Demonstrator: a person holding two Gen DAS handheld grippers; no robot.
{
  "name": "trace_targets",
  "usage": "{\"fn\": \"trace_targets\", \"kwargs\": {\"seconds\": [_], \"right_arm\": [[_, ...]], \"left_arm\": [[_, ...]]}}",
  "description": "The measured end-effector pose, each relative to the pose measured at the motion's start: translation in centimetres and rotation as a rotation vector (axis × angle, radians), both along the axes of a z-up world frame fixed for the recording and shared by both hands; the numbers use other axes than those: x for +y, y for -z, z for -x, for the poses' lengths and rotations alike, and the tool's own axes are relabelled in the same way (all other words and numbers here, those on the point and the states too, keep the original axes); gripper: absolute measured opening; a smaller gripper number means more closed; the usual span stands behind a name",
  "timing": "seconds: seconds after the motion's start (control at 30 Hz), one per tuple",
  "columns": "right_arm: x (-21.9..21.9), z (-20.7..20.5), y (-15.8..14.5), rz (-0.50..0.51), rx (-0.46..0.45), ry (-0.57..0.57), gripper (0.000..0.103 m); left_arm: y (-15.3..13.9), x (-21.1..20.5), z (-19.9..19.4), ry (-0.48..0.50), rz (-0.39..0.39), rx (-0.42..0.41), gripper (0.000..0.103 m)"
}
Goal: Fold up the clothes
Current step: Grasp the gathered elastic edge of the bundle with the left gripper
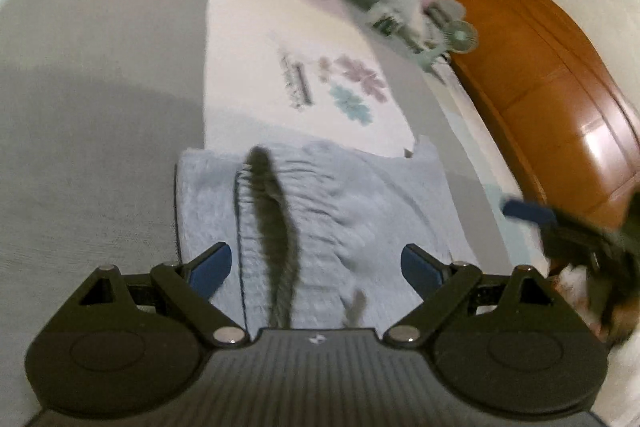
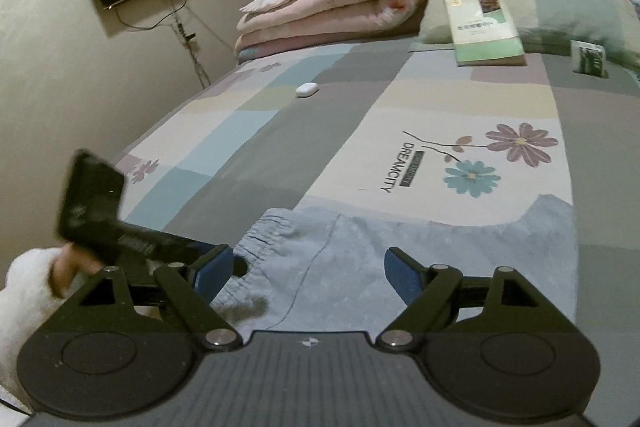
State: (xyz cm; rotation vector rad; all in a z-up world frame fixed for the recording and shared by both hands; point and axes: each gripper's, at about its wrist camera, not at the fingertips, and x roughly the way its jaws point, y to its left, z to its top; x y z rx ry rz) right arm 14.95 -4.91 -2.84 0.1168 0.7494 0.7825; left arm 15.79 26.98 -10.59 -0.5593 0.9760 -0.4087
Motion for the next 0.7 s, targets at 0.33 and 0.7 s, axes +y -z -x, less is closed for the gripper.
{"fn": "trace_targets", "kwargs": {"seconds": [0.33, 0.7], "right_arm": [[-1.7, -0.1, 0.4, -0.029, 0.005, 0.042, 0.089], [-2.8, 0.9, 0.7, -0.044, 0.019, 0.052, 0.091]], "left_arm": [[1.5, -0.8, -1.7, 0.075, 0.103, 0.105, 0.093], [2.6, -1.4, -3.4, 0.078, 0.167, 0.095, 0.099]]}}
